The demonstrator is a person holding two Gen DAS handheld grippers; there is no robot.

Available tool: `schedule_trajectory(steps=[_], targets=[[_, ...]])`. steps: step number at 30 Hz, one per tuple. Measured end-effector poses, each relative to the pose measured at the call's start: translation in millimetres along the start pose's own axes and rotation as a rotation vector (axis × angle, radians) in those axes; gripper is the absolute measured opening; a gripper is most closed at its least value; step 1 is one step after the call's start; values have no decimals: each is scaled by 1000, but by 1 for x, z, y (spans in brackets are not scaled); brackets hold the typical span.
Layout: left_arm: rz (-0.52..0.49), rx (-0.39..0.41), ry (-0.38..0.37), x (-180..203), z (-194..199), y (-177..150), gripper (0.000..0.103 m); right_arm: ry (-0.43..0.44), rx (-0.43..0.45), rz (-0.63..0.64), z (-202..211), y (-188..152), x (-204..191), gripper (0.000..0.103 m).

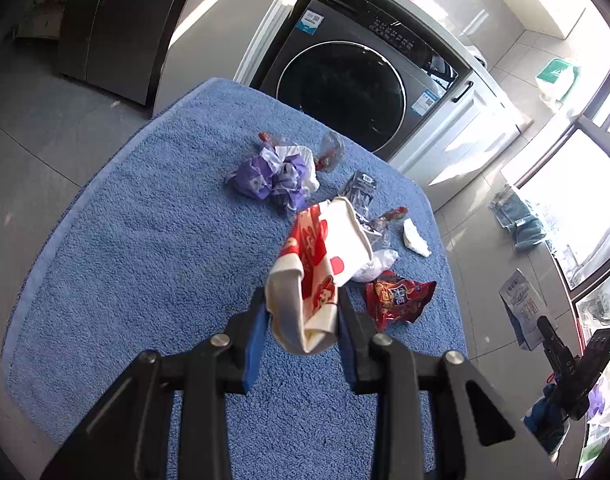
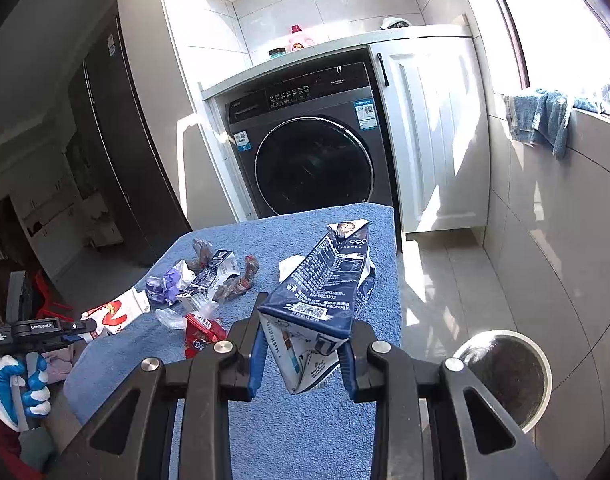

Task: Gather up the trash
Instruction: 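Grasp the blue milk carton with right gripper while left gripper grasps red-white paper wrapper, then carry both items over the bin and open both grippers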

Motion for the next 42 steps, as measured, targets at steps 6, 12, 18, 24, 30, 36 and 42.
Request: schedule_trajectory(steps=[6,12,18,24,30,36,42], targets=[[-62,-20,-96,48,-15,7,30,-75,21,-79,15,-9,46,28],[-236,-103,-209,142,-62,8,30,-161,26,-154,26,-20,101,28],[-419,-255,-285,244,-143,-18,30,-230,-7,-219,19,-32,154,28],[-547,-405,-298,321,-234,-67,30,-263,-77,-271,-12,-44,204,28],[-574,-513,-272,363,-324,-110,34,-264,-144,-337,-51,-57,246,28],[-539,-610,-310,382,-381,-137,65,-312,-188,-394,-75,-74,276,45],[-585,-588,-342,386,-363,-141,65,-355,-197,-389,-67,-81,281,54]])
Point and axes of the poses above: each gripper's, at about its wrist camera, not at the fingertips, and z roughly against the way its jaws point, x to its right, y to its top, the point moved 1 cm from there along -z, roughly the way its jaws point, and after that the axes turned 6 degrees about -y, right-handed, at the moved point
